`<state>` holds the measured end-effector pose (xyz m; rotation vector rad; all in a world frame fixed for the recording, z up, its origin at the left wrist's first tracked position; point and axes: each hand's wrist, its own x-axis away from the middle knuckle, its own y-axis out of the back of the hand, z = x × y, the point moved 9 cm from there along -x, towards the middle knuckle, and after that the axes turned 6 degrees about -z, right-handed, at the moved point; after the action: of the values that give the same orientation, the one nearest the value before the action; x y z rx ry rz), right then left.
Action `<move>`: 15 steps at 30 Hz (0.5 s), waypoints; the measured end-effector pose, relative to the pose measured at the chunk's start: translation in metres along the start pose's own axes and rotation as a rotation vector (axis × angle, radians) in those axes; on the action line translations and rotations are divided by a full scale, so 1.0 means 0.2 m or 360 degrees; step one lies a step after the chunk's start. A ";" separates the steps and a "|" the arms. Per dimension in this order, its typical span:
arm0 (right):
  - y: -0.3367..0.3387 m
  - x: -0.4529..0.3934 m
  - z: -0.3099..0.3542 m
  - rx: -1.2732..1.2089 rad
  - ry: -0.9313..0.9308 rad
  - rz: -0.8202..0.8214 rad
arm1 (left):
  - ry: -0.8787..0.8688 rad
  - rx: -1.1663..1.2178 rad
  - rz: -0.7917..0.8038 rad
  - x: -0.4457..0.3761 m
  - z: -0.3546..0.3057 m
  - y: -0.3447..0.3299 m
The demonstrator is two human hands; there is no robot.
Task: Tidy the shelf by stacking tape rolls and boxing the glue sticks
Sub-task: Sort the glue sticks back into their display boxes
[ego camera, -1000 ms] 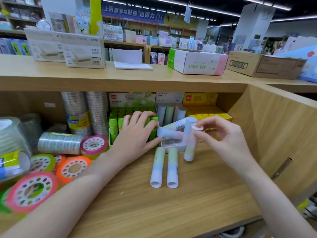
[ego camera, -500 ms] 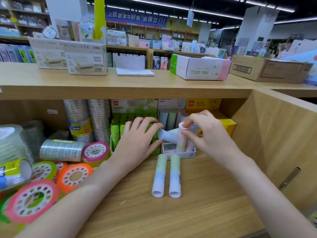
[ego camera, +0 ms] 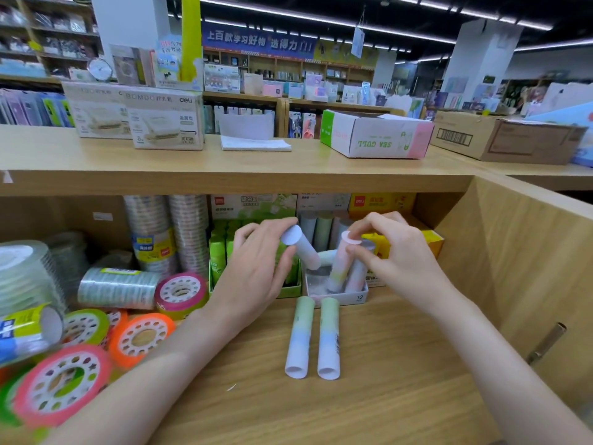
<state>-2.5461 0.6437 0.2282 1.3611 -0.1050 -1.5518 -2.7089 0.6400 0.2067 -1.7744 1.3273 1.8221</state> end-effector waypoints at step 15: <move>-0.02 -0.07 0.02 -0.0045 0.0010 -0.0057 | -0.0105 0.0002 -0.0240 0.00 -0.01 0.08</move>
<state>-2.5532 0.6544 0.2370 1.3521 -0.0549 -1.5735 -2.7200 0.6293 0.2132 -1.7471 1.1377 1.7817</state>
